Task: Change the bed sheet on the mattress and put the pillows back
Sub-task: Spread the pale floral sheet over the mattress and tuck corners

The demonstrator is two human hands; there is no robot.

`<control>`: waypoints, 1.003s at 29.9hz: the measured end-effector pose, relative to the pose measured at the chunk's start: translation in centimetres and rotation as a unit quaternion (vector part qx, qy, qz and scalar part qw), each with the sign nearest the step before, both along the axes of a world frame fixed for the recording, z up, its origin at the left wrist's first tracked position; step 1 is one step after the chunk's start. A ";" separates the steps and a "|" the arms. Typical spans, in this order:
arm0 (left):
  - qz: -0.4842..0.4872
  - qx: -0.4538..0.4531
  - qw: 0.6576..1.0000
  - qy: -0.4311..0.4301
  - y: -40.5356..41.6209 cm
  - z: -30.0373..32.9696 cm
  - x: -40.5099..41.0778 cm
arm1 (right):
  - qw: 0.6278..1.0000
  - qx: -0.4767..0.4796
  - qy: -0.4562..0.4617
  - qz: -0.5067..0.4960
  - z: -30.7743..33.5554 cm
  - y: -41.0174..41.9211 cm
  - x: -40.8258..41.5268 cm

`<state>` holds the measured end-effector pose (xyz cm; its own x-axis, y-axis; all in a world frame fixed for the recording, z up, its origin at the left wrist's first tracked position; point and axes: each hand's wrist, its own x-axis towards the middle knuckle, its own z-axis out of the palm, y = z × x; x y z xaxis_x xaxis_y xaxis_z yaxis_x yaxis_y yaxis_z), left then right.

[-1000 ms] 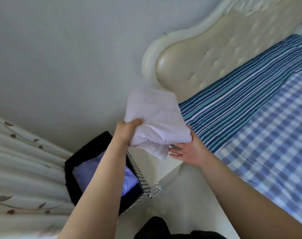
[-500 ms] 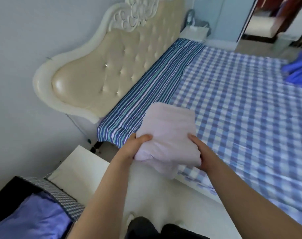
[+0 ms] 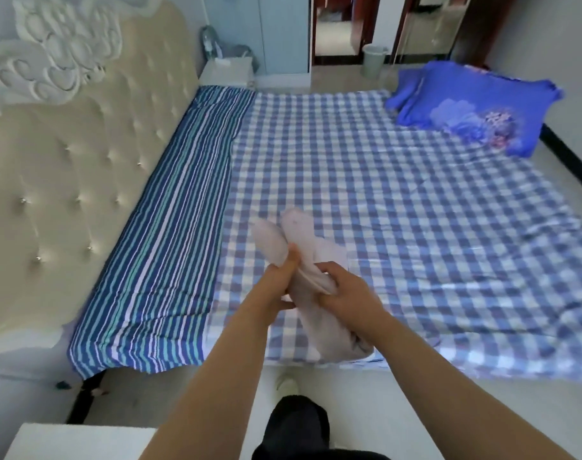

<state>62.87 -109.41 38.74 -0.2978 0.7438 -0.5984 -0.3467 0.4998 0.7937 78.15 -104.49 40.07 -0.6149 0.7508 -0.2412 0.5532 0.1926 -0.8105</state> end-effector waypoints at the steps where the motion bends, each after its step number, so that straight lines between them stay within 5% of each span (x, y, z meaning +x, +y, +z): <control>1: 0.018 0.004 1.000 0.003 1.2 -0.3 -0.4 | 0.999 0.027 -0.036 0.013 0.0 1.0 -0.4; 4: 0.069 0.034 0.997 0.004 4.8 -1.2 -2.2 | 0.996 0.032 -0.081 -0.005 0.1 4.3 -1.8; 9: 0.058 0.050 0.997 0.015 10.4 -1.4 -4.3 | 0.984 -0.103 -0.011 -0.143 -0.1 9.2 -4.9; 13: 0.032 0.066 0.997 0.022 13.0 -2.0 -5.6 | 0.971 -0.105 0.003 -0.214 -2.2 12.0 -4.8; 17: 0.075 0.139 0.987 -0.005 15.4 -0.4 -7.8 | 0.886 -0.165 0.092 -0.424 -4.9 15.6 -1.1; 20: 0.062 0.184 0.981 -0.016 16.9 1.3 -8.8 | 0.842 -0.178 -0.056 -0.506 -6.5 19.0 1.9; 22: 0.041 0.200 0.979 -0.015 17.7 1.9 -8.6 | 0.848 -0.115 -0.109 -0.506 -6.6 20.8 2.5; 24: 0.005 0.205 0.979 -0.005 18.5 1.7 -7.6 | 0.898 -0.103 -0.012 -0.428 -5.5 22.4 1.9; 25: -0.027 0.199 0.980 0.014 18.9 1.6 -6.6 | 0.908 -0.164 0.059 -0.381 -4.5 23.2 1.1; 27: -0.118 0.174 0.976 0.060 20.0 0.8 -3.6 | 0.864 -0.362 0.187 -0.295 -3.5 25.1 -0.4; 30: -0.242 0.108 0.957 0.115 21.1 -1.0 0.7 | 0.854 -0.434 0.168 -0.231 -4.3 28.0 -1.7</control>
<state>63.57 -88.33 37.74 0.0082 0.9268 -0.3756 0.0797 0.3738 0.9241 76.47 -76.45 35.80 -0.4452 0.5594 -0.6992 0.1165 -0.7380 -0.6646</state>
